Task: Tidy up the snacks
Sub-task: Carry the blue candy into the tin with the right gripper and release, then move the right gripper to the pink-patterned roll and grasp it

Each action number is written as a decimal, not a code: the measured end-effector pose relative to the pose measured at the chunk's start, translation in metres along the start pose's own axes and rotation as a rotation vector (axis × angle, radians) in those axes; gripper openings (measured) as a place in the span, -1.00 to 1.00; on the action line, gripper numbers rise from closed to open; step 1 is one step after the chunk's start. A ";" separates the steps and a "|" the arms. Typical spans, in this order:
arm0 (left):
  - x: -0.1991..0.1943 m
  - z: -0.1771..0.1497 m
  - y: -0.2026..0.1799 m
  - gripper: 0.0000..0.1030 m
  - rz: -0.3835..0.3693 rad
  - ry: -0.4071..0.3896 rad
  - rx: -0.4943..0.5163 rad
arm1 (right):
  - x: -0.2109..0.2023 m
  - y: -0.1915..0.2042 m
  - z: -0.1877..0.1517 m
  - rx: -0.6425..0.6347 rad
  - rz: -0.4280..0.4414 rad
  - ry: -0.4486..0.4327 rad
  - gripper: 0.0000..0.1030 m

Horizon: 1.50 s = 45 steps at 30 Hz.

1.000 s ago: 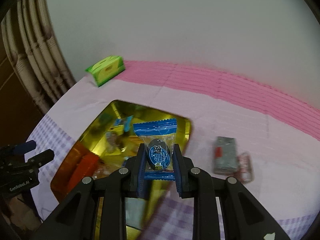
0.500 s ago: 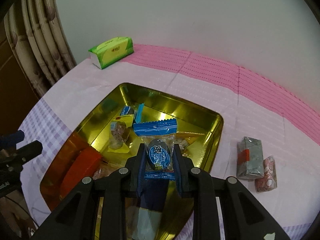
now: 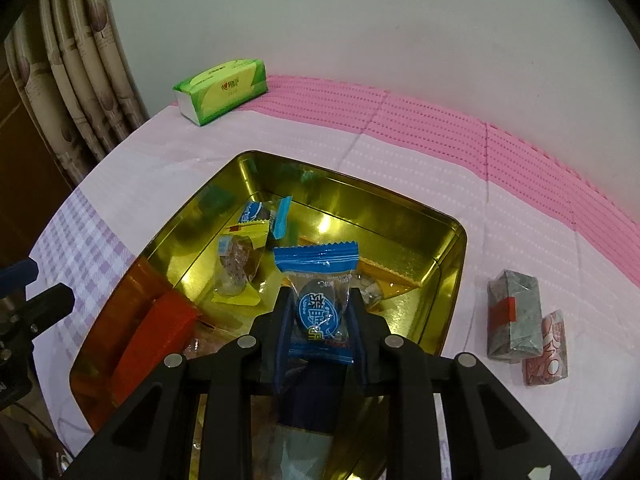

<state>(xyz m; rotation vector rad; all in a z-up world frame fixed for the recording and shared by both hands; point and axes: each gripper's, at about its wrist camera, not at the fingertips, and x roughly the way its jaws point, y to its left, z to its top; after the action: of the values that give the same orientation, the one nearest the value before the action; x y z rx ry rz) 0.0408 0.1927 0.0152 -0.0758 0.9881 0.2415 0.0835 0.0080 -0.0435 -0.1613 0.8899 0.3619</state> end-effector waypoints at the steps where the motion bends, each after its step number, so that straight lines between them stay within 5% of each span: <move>1: 0.000 0.000 0.000 0.36 0.001 0.000 0.000 | -0.001 0.000 0.000 -0.002 -0.004 -0.002 -0.49; 9: 0.000 -0.001 -0.002 0.36 0.001 0.002 0.007 | -0.013 0.000 0.003 0.010 0.012 -0.034 -0.13; 25: -0.001 -0.002 -0.006 0.36 0.002 -0.002 0.026 | -0.058 -0.025 0.000 0.078 0.038 -0.112 -0.08; 45: -0.005 -0.003 -0.010 0.36 0.013 -0.011 0.043 | -0.059 -0.150 -0.065 0.235 -0.165 -0.065 -0.07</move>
<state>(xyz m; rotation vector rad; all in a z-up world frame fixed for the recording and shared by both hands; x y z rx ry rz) 0.0378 0.1820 0.0168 -0.0286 0.9825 0.2317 0.0582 -0.1639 -0.0390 -0.0053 0.8420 0.1070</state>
